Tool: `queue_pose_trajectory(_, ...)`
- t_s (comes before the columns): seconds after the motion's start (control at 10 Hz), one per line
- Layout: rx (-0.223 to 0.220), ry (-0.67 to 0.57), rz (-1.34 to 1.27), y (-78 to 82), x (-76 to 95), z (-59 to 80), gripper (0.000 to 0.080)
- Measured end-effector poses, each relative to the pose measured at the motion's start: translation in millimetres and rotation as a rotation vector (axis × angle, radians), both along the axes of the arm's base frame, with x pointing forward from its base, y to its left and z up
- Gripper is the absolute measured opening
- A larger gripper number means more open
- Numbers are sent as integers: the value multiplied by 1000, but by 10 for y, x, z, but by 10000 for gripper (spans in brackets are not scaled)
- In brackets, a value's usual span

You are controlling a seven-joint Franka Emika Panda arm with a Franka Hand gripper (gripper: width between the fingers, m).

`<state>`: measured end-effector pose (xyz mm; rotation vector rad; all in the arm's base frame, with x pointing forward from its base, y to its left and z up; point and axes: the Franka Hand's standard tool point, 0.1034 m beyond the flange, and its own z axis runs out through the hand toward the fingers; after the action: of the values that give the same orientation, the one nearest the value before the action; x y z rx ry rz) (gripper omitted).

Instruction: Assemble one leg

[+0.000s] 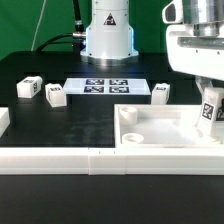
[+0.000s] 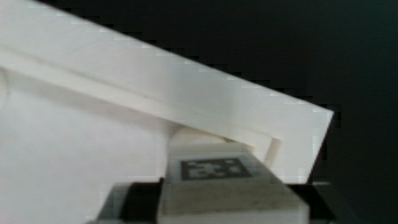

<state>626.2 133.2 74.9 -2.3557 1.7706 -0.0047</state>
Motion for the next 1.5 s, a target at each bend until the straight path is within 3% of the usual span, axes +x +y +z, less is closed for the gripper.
queue_pose_trajectory(0.2, 3, -3, 18, 13, -3, -1, 296)
queue_pose_trajectory(0.4, -5, -16, 83, -18, 15, 0, 583)
queue_pose_trajectory(0.5, -16, -24, 155, -9, 16, 5, 583)
queue_pose_trajectory(0.6, -43, -47, 311, 11, 19, 12, 635)
queue_pose_trajectory(1.0, -176, -87, 922, 132, 16, 42, 648)
queue_pose_trajectory(1.5, -219, -111, 1421, -7, 6, 26, 648)
